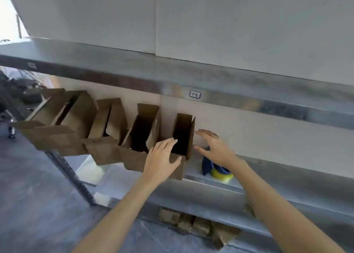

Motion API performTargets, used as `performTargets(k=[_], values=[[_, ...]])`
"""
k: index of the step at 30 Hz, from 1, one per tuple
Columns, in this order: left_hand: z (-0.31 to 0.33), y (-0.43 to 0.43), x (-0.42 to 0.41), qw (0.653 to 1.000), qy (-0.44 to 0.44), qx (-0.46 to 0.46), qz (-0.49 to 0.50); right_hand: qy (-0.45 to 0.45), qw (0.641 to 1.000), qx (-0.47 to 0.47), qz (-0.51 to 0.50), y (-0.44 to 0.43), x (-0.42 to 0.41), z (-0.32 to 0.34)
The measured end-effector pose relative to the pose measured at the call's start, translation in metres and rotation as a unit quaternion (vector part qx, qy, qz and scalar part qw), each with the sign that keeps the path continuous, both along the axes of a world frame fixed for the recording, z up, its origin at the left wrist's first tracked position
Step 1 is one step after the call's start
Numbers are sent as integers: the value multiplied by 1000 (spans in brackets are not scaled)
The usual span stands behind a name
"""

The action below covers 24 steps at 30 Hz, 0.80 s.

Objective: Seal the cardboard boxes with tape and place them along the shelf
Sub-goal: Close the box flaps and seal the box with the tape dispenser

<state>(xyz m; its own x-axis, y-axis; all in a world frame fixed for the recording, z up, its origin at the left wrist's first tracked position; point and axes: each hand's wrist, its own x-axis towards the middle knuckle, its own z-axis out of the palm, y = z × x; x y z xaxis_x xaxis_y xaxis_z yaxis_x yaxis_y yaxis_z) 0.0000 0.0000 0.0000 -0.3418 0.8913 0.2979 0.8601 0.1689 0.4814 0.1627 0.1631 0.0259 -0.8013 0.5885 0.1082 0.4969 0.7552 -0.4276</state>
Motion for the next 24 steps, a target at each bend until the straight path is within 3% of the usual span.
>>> performTargets(k=[4, 10, 16, 24], values=[[-12, 13, 10, 998, -44, 31, 22, -24, 1000, 6, 11, 15, -3, -10], [-23, 34, 26, 996, -2, 70, 51, -26, 999, 2, 22, 28, -7, -18], [-29, 44, 33, 992, -19, 91, 83, -19, 1000, 7, 23, 31, -7, -16], [-33, 36, 19, 991, -41, 118, 45, -14, 1000, 14, 7, 36, -4, -11]])
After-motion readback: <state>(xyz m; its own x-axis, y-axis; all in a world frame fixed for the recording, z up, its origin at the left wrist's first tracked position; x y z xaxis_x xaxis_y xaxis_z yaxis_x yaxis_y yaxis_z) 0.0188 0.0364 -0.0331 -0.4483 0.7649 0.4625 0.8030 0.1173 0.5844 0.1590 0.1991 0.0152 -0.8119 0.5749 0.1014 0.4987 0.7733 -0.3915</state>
